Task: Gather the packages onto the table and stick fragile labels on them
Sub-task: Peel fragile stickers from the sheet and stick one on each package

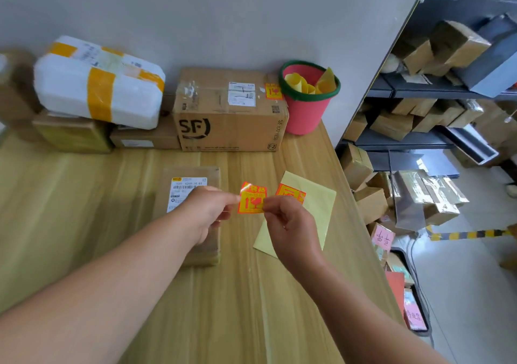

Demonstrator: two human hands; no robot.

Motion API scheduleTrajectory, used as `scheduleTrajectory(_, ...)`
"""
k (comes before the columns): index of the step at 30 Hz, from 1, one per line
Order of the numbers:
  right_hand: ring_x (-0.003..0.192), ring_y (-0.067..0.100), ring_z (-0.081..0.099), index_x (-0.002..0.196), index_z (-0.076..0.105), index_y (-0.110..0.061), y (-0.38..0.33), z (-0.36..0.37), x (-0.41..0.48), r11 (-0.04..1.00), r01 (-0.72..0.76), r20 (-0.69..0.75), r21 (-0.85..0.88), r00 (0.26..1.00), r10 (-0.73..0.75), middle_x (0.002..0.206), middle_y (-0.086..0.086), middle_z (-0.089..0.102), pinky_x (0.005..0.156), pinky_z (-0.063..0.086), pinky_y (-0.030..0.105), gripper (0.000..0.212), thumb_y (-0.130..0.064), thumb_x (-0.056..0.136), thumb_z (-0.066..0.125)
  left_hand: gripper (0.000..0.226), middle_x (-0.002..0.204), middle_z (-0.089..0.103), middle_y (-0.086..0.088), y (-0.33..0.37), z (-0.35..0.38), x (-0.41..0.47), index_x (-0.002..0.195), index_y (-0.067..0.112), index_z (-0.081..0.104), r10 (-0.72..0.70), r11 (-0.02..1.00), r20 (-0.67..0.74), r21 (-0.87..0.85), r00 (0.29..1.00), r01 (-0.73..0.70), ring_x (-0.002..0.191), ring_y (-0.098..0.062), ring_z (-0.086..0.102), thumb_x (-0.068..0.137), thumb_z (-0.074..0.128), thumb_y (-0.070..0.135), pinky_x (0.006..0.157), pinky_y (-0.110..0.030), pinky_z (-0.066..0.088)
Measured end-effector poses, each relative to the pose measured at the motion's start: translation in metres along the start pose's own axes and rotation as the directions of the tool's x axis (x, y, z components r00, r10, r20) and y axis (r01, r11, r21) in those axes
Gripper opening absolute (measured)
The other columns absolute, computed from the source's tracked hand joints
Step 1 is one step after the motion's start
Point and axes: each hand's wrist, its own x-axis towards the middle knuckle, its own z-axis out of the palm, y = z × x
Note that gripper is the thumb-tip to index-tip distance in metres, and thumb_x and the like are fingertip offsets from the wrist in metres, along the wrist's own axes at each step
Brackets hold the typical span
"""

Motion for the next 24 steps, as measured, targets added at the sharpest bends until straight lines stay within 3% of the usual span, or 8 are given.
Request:
scheduleTrajectory(6, 0.090, 0.000, 0.060, 0.089, 0.067, -0.011, -0.023, 0.031, -0.003, 0.998, 0.057, 0.068, 0.023, 0.996, -0.059, 0.095, -0.010, 0.064, 0.077, 0.044, 0.009, 0.018, 0.005, 0.085, 0.060, 0.011, 0.069, 0.060, -0.004, -0.007, -0.038, -0.001, 0.077, 0.013, 0.057, -0.024, 0.999, 0.014, -0.023, 1.000, 0.024, 0.062, -0.016, 0.056, 0.086, 0.063, 0.011, 0.063, -0.028, 0.042)
scheduleTrajectory(9, 0.091, 0.004, 0.061, 0.090, 0.066, -0.020, -0.034, 0.044, -0.005, 0.999, 0.051, 0.117, 0.005, 0.992, -0.051, 0.097, -0.008, 0.065, 0.079, 0.045, 0.011, 0.029, 0.007, 0.083, 0.058, 0.012, 0.071, 0.060, -0.006, -0.007, -0.054, -0.004, 0.077, 0.012, 0.057, 0.013, 1.000, -0.015, -0.014, 1.000, -0.013, 0.062, -0.015, 0.056, 0.086, 0.061, 0.008, 0.062, -0.026, 0.041)
scheduleTrajectory(12, 0.102, 0.005, 0.061, 0.100, 0.059, -0.032, -0.043, 0.053, -0.007, 0.991, -0.123, 0.155, 0.059, 0.981, 0.112, 0.105, -0.006, 0.065, 0.087, 0.050, 0.023, 0.038, 0.001, 0.081, 0.054, 0.011, 0.076, 0.059, -0.011, -0.007, -0.071, -0.006, 0.076, 0.010, 0.057, 0.089, 0.996, -0.094, -0.015, 0.992, -0.090, 0.065, -0.019, 0.052, 0.087, 0.060, 0.006, 0.060, -0.026, 0.038)
scheduleTrajectory(14, 0.110, 0.007, 0.057, 0.111, 0.059, -0.028, -0.048, 0.058, -0.003, 0.960, -0.272, 0.112, 0.065, 0.958, 0.264, 0.112, -0.007, 0.062, 0.092, 0.049, 0.032, 0.033, -0.012, 0.083, 0.057, 0.012, 0.076, 0.059, -0.011, -0.009, -0.081, -0.008, 0.075, 0.010, 0.058, 0.128, 0.992, -0.133, -0.005, 0.983, -0.130, 0.071, -0.021, 0.050, 0.087, 0.062, 0.008, 0.063, -0.027, 0.039)
scheduleTrajectory(16, 0.109, 0.010, 0.057, 0.116, 0.060, -0.022, -0.055, 0.062, 0.005, 0.917, -0.393, 0.085, 0.068, 0.918, 0.387, 0.113, -0.007, 0.063, 0.091, 0.048, 0.033, 0.029, -0.023, 0.087, 0.063, 0.010, 0.078, 0.059, -0.010, -0.010, -0.089, -0.010, 0.077, 0.010, 0.060, 0.154, 0.988, -0.141, 0.011, 0.978, -0.154, 0.074, -0.020, 0.051, 0.087, 0.063, 0.010, 0.071, -0.029, 0.043)
scheduleTrajectory(20, 0.083, 0.004, 0.058, 0.101, 0.067, -0.016, -0.073, 0.069, 0.021, 0.833, -0.533, 0.137, 0.149, 0.845, 0.517, 0.095, -0.004, 0.067, 0.062, 0.041, 0.023, 0.020, -0.031, 0.089, 0.066, 0.007, 0.083, 0.060, -0.010, -0.011, -0.097, -0.012, 0.081, 0.009, 0.062, 0.184, 0.983, -0.105, 0.015, 0.977, -0.183, 0.079, -0.021, 0.052, 0.086, 0.065, 0.014, 0.085, -0.034, 0.046)
scheduleTrajectory(24, 0.071, 0.012, 0.053, 0.075, 0.064, -0.014, -0.077, 0.081, 0.026, 0.798, -0.568, 0.158, 0.201, 0.823, 0.546, 0.074, -0.001, 0.064, 0.064, 0.040, 0.025, 0.013, -0.018, 0.088, 0.066, 0.008, 0.085, 0.061, -0.010, -0.013, -0.099, -0.013, 0.079, 0.011, 0.061, 0.176, 0.984, -0.064, -0.024, 0.982, -0.178, 0.078, -0.019, 0.053, 0.086, 0.066, 0.013, 0.072, -0.029, 0.045)
